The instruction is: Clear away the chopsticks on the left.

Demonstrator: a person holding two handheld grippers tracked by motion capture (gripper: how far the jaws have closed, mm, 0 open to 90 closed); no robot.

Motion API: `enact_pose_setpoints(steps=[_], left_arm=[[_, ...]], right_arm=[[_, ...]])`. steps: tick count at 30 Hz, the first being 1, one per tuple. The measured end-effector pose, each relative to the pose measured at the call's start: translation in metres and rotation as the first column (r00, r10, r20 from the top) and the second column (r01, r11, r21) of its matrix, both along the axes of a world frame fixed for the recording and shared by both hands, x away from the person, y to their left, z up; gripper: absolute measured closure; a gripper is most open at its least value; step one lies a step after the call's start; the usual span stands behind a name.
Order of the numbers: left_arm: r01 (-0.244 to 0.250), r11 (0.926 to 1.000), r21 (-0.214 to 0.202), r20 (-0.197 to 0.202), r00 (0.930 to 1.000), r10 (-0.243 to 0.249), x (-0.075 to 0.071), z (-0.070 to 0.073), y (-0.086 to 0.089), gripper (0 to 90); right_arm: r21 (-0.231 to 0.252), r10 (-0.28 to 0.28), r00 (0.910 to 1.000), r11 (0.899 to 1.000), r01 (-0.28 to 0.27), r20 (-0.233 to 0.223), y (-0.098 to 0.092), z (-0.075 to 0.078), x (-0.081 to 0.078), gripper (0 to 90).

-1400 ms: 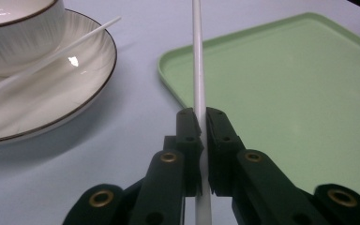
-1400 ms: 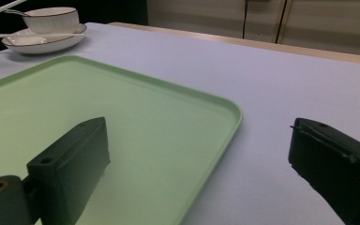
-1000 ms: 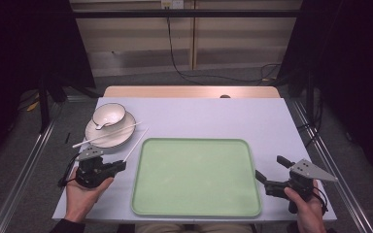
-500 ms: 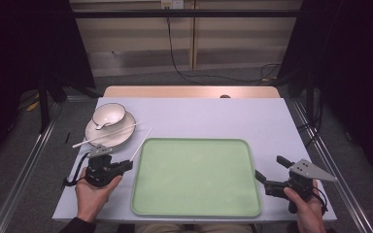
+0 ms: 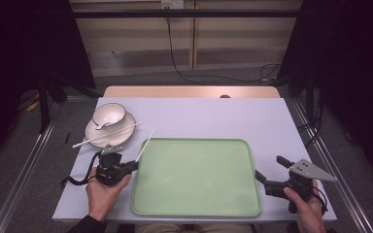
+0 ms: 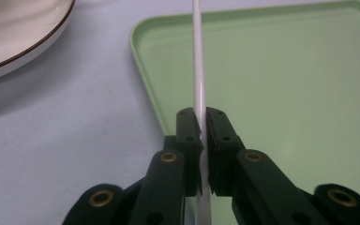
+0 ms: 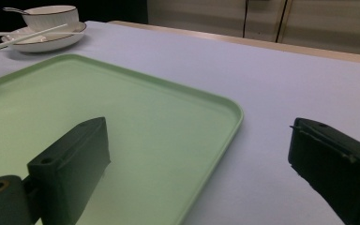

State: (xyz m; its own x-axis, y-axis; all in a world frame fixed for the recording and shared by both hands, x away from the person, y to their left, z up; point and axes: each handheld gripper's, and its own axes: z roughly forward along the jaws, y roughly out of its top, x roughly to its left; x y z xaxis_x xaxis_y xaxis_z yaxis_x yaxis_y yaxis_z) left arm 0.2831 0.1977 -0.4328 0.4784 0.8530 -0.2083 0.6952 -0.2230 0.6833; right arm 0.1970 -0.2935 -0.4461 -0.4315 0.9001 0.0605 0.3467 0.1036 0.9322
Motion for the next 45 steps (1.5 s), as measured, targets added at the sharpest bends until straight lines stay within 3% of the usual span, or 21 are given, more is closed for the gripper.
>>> enact_pose_setpoints(steps=[2,4,8,9,19,21,27,34,45], left_arm=[[-0.024,0.9996,-0.018,-0.018,0.9996,0.024,0.0,0.0,-0.005,85.2],[-0.044,0.999,-0.007,-0.023,0.9988,0.044,0.0,-0.002,-0.006,85.1],[-0.038,0.9992,-0.017,-0.032,0.9988,0.037,-0.003,-0.005,-0.01,85.1],[-0.051,0.9987,-0.001,-0.036,0.9981,0.051,-0.003,-0.007,-0.011,85.1],[-0.044,0.999,0.012,-0.063,0.997,0.044,-0.003,-0.018,-0.025,85.1],[-0.057,0.9979,0.03,-0.07,0.9958,0.059,0.0,-0.02,-0.025,85.1],[-0.097,0.9949,0.028,-0.087,0.9913,0.099,-0.003,-0.022,-0.025,85.1],[-0.093,0.9944,0.051,-0.115,0.9885,0.098,-0.002,-0.029,-0.028,84.9],[-0.113,0.9922,0.051,-0.103,0.9877,0.118,0.0,-0.031,-0.031,84.4]], right_arm=[[-0.001,-0.001,1.0,1.0,0.001,-0.001,0.0,0.0,0.0,5.5],[-0.001,0.002,1.0,1.0,-0.002,0.0,0.0,0.0,0.0,5.5],[0.0,0.001,1.0,1.0,-0.001,-0.002,-0.001,0.0,0.0,5.5],[0.0,0.0,1.0,1.0,0.0,-0.001,0.0,0.0,0.0,5.6],[-0.002,0.0,1.0,1.0,0.0,-0.003,0.0,0.0,0.0,5.6],[-0.001,0.0,1.0,1.0,0.0,-0.003,0.0,0.0,0.0,5.6],[0.002,0.001,1.0,1.0,-0.001,-0.006,0.0,0.0,0.0,5.7],[-0.003,0.003,1.0,1.0,-0.003,-0.001,0.0,0.0,0.0,5.7],[-0.002,0.003,1.0,1.0,-0.003,-0.001,-0.001,0.0,0.0,5.6]])
